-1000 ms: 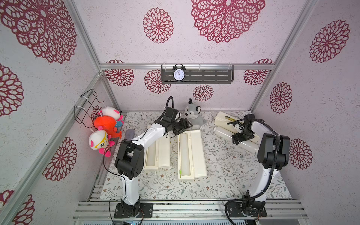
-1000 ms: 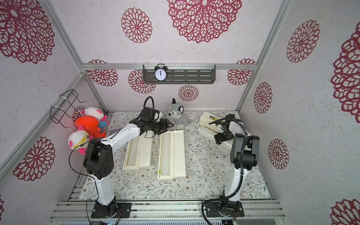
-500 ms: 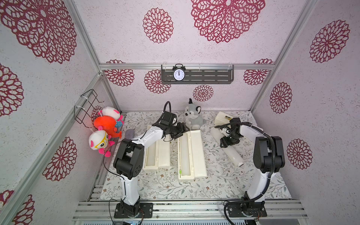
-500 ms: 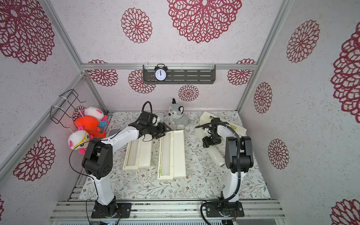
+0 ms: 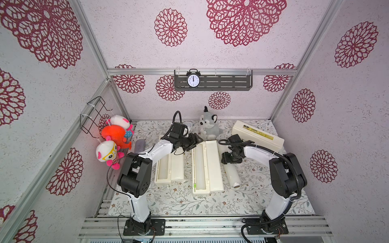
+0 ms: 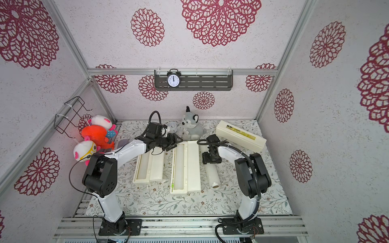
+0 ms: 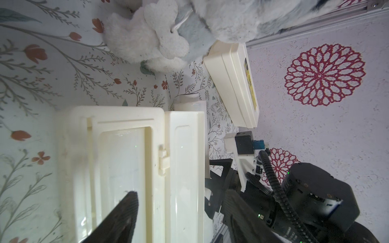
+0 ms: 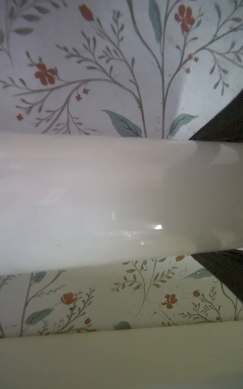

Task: Put plastic wrap rolls into dispensers
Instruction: Move the plastic wrap to the center of the board, then move the plastic wrap cutting box to the center of the board.

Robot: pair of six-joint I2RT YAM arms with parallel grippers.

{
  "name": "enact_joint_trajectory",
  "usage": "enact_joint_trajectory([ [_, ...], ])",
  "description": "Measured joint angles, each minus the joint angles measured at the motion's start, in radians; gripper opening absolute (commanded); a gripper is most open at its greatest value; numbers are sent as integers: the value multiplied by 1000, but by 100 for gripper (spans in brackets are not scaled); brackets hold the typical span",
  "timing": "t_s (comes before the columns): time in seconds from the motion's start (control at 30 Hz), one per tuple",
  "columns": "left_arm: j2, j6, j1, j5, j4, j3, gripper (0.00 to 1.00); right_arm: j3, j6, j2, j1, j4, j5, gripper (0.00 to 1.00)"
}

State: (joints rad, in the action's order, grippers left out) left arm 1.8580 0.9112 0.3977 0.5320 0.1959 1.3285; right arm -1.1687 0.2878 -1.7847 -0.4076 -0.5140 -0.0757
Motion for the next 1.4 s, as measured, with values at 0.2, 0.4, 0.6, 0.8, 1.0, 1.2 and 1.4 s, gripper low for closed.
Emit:
enact_joint_trajectory([
  [0.2,-1,3,-11,2,-19,-21,69,25,73,24,-2,27,8,86],
  [0.4,-14,3,-34,2,-14,-36,70,8,38,149,6,11,-8,91],
  [0.6,-41,-1,-58,2,-5,-36,70,-105,-147,208,129,-14,51,91],
  [0.8,-47,-2,-91,2,7,-36,70,-149,-401,167,327,40,153,93],
  [1.0,-47,-2,-126,1,27,-35,70,-303,-641,12,447,63,156,96],
  [1.2,-41,-1,-144,-3,58,-9,70,-473,-829,-163,531,43,103,98],
  [1.4,-8,-2,-148,-13,84,50,70,-589,-984,-317,591,-47,32,98],
])
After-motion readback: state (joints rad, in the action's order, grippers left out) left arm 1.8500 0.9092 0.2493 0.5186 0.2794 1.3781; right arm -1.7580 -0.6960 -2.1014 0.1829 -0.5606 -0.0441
